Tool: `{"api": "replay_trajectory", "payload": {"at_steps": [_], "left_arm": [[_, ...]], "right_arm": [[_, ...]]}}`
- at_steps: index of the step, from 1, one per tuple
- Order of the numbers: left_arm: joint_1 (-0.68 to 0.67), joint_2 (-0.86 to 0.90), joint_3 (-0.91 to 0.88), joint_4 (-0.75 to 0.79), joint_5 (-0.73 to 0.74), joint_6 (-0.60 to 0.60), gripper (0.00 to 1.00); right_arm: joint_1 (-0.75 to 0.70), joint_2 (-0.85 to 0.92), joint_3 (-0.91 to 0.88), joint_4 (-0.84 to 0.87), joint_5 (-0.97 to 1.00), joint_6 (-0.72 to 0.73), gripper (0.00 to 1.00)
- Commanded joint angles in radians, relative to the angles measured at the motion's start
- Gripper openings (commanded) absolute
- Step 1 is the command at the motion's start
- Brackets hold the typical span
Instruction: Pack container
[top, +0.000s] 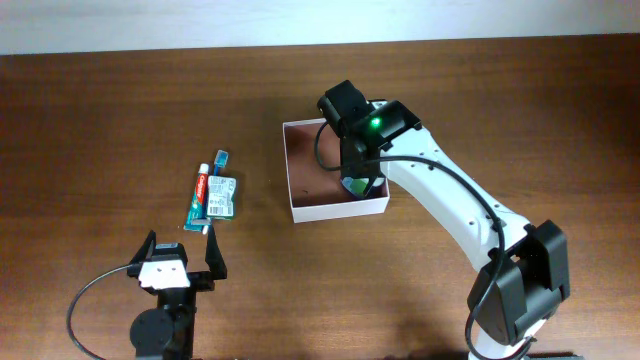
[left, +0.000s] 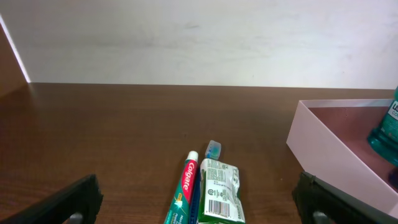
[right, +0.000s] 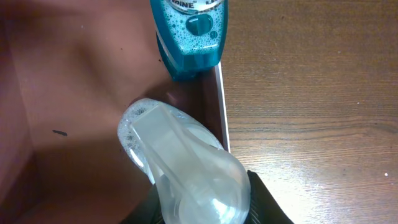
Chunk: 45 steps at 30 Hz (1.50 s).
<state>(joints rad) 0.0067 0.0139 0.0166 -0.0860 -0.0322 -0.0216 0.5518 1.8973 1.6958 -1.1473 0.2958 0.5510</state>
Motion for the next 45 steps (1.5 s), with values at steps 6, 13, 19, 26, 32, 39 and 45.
{"api": "replay_trajectory", "payload": {"at_steps": [6, 13, 19, 26, 32, 39, 45], "left_arm": [[-0.004, -0.008, -0.008, 0.003, 0.014, 0.016, 0.99], [-0.004, -0.008, -0.008, 0.003, 0.014, 0.016, 0.99], [-0.004, -0.008, -0.008, 0.003, 0.014, 0.016, 0.99], [-0.004, -0.008, -0.008, 0.003, 0.014, 0.016, 0.99], [-0.004, -0.008, -0.008, 0.003, 0.014, 0.016, 0.99], [-0.004, -0.008, -0.008, 0.003, 0.014, 0.016, 0.99], [-0.004, -0.008, -0.008, 0.003, 0.014, 0.016, 0.99]], "right_arm": [[0.003, 0.014, 0.002, -0.005, 0.01, 0.015, 0.4], [0.002, 0.014, 0.003, 0.008, 0.004, 0.004, 0.55], [0.002, 0.013, 0.009, 0.037, 0.005, -0.05, 0.62], [0.002, -0.002, 0.124, 0.0, -0.003, -0.134, 0.62], [0.003, -0.035, 0.296, -0.087, -0.02, -0.221, 0.62], [0.004, -0.051, 0.366, -0.148, -0.3, -0.492, 0.04], [0.005, -0.039, 0.321, -0.219, -0.461, -0.782, 0.04]]}}
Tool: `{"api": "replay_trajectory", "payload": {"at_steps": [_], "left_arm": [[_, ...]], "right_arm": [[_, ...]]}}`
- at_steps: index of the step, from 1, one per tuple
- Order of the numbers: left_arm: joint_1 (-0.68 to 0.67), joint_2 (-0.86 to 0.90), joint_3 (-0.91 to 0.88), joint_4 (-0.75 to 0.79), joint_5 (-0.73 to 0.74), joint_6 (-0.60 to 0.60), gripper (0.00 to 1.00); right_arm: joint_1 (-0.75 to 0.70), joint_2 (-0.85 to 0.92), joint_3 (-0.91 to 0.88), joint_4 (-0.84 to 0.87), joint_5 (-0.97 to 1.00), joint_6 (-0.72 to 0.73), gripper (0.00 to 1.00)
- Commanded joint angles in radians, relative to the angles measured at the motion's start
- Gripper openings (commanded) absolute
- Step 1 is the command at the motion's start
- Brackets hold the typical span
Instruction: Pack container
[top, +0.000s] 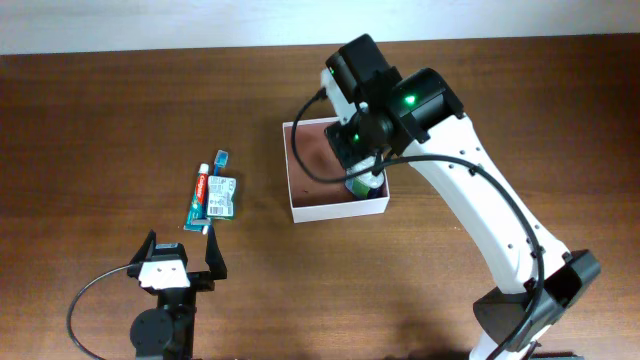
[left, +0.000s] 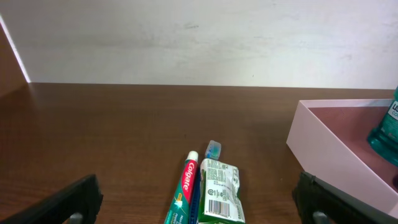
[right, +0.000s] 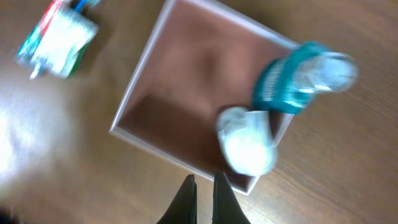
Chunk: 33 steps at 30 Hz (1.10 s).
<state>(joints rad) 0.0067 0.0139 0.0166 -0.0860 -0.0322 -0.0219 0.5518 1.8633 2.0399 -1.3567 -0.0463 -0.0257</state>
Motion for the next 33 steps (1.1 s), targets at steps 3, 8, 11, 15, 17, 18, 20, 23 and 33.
{"api": "replay_trajectory", "payload": {"at_steps": [3, 8, 11, 15, 17, 18, 20, 23, 33], "left_arm": [[-0.004, -0.008, -0.008, 0.003, 0.014, 0.016, 1.0], [-0.004, -0.008, -0.008, 0.003, 0.014, 0.016, 0.99], [-0.004, -0.008, -0.008, 0.003, 0.014, 0.016, 0.99], [-0.004, -0.008, -0.008, 0.003, 0.014, 0.016, 0.99], [-0.004, -0.008, -0.008, 0.003, 0.014, 0.016, 0.99], [-0.004, -0.008, -0.008, 0.003, 0.014, 0.016, 0.99], [-0.004, -0.008, -0.008, 0.003, 0.014, 0.016, 1.0], [-0.004, -0.008, -0.008, 0.003, 0.014, 0.016, 0.99], [-0.004, -0.008, -0.008, 0.003, 0.014, 0.016, 0.99]], "right_arm": [[0.005, -0.003, -0.08, -0.002, -0.12, -0.285, 0.04], [0.008, -0.003, -0.212, 0.084, -0.119, -0.366, 0.04], [0.014, -0.003, -0.282, 0.151, -0.102, -0.407, 0.04], [0.023, -0.003, -0.34, 0.232, -0.039, -0.413, 0.04], [0.027, 0.002, -0.353, 0.259, -0.018, -0.421, 0.04], [0.031, 0.006, -0.353, 0.261, -0.016, -0.442, 0.04], [0.038, 0.018, -0.353, 0.261, -0.011, -0.489, 0.04], [0.053, 0.042, -0.353, 0.258, 0.063, -0.516, 0.04], [0.097, 0.092, -0.353, 0.262, 0.098, -0.573, 0.04]]}}
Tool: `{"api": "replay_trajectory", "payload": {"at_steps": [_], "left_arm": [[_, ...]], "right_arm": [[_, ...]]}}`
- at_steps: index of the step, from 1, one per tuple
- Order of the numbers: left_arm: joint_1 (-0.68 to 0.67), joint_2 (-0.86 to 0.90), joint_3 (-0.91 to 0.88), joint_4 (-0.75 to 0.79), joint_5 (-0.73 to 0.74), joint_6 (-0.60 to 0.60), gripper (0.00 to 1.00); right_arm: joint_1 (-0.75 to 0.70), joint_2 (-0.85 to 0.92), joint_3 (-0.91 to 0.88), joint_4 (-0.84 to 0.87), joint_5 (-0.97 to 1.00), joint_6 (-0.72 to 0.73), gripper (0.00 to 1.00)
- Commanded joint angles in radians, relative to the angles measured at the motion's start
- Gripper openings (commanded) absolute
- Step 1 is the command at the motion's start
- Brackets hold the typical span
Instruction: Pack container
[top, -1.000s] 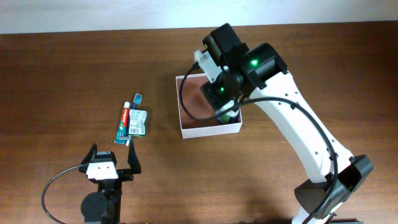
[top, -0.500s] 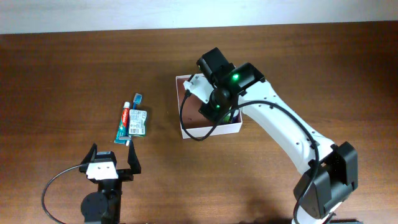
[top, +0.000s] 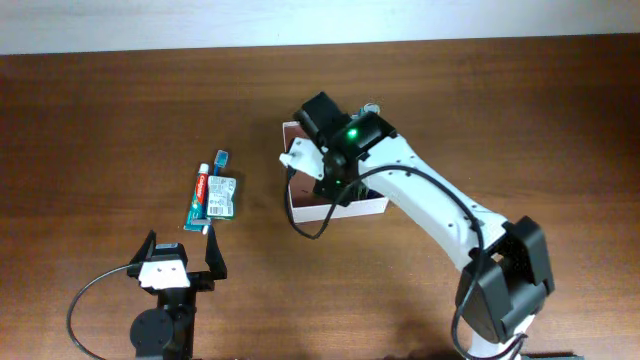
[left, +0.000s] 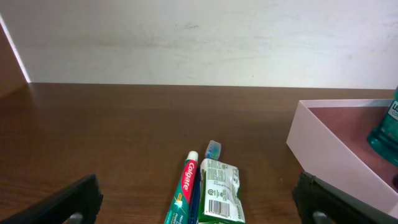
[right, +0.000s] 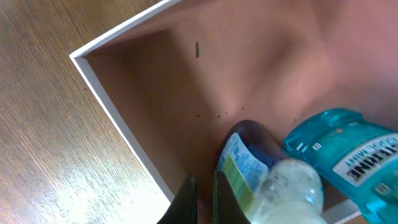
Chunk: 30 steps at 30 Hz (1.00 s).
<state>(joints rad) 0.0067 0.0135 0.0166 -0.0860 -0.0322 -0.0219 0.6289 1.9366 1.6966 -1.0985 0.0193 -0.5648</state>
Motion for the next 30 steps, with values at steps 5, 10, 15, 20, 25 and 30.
{"api": "replay_trajectory", "payload": {"at_steps": [5, 10, 15, 20, 25, 30], "left_arm": [[-0.004, -0.008, -0.008, 0.003, 0.014, 0.016, 0.99], [-0.004, -0.007, -0.008, 0.003, 0.014, 0.016, 0.99], [-0.004, -0.007, -0.008, 0.003, 0.014, 0.016, 0.99], [-0.004, -0.008, -0.008, 0.003, 0.014, 0.016, 0.99], [-0.004, -0.008, -0.008, 0.003, 0.014, 0.016, 1.0], [-0.004, -0.008, -0.008, 0.003, 0.014, 0.016, 0.99]], "right_arm": [[0.025, 0.05, -0.01, 0.006, 0.099, -0.034, 0.04], [0.025, 0.081, -0.01, 0.006, 0.112, -0.034, 0.04], [0.025, 0.097, -0.01, 0.006, 0.125, -0.034, 0.04], [0.025, 0.105, -0.01, 0.007, 0.153, -0.034, 0.04], [0.025, 0.108, -0.01, 0.007, 0.203, -0.034, 0.04], [0.025, 0.108, -0.01, 0.007, 0.227, -0.034, 0.04]]}}
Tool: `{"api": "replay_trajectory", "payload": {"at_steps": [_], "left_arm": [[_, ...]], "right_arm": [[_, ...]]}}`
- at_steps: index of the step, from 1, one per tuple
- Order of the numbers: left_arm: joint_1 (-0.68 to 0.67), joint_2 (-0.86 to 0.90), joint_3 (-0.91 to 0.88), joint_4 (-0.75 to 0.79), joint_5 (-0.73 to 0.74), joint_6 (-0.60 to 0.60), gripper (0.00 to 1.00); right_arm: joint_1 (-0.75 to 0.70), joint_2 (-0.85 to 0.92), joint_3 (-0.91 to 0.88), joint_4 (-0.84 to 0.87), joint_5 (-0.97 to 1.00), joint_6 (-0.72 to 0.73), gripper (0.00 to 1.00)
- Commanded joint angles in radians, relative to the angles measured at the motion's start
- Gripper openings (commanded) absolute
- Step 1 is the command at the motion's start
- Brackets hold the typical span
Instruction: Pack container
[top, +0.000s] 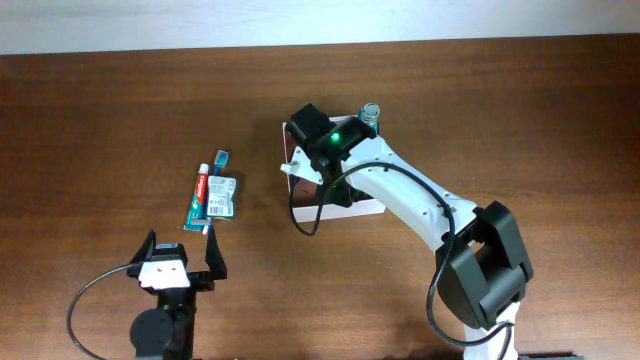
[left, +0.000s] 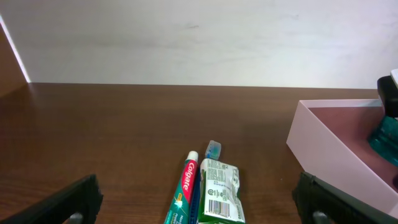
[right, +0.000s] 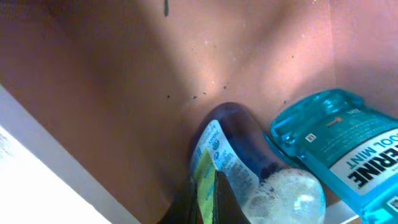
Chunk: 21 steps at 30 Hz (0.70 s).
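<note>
The white box with a brown inside (top: 372, 206) stands mid-table. In it a dark bottle with a yellow-green label (right: 236, 155) lies beside a teal mouthwash bottle (right: 339, 152), whose cap (top: 371, 113) shows at the far right corner. My right gripper (right: 207, 200) is shut, low inside the box, its tips right at the dark bottle's label. A toothpaste tube (top: 200, 198), a green packet (top: 223, 197) and a blue toothbrush (top: 221, 157) lie together on the table to the left. My left gripper (left: 198, 208) is open, just short of them.
The right arm (top: 400, 190) reaches across the box from the right front and hides most of its inside from above. The box's near wall (left: 323, 158) rises to the right of the left gripper. A pale wall runs behind the table.
My right gripper has come down from just over the box's left part to deep inside it, against the dark bottle. The left arm and the items on the table have not moved.
First my right gripper was in the box with the dark bottle right at its fingers, beside the teal bottle. Then it hung shut and empty high above the box, both bottles inside. It was then low over the box, and is now down at the dark bottle.
</note>
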<state>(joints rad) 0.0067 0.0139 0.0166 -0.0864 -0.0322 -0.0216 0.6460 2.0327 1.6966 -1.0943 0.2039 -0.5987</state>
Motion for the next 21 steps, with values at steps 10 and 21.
{"api": "replay_trajectory", "payload": {"at_steps": [10, 21], "left_arm": [[-0.004, -0.008, -0.008, 0.003, 0.014, 0.016, 1.0], [-0.004, -0.008, -0.008, 0.003, 0.014, 0.016, 0.99]], "right_arm": [[0.008, 0.012, -0.01, 0.012, 0.086, 0.004, 0.04], [0.007, 0.012, -0.01, 0.014, 0.123, 0.005, 0.04]]}}
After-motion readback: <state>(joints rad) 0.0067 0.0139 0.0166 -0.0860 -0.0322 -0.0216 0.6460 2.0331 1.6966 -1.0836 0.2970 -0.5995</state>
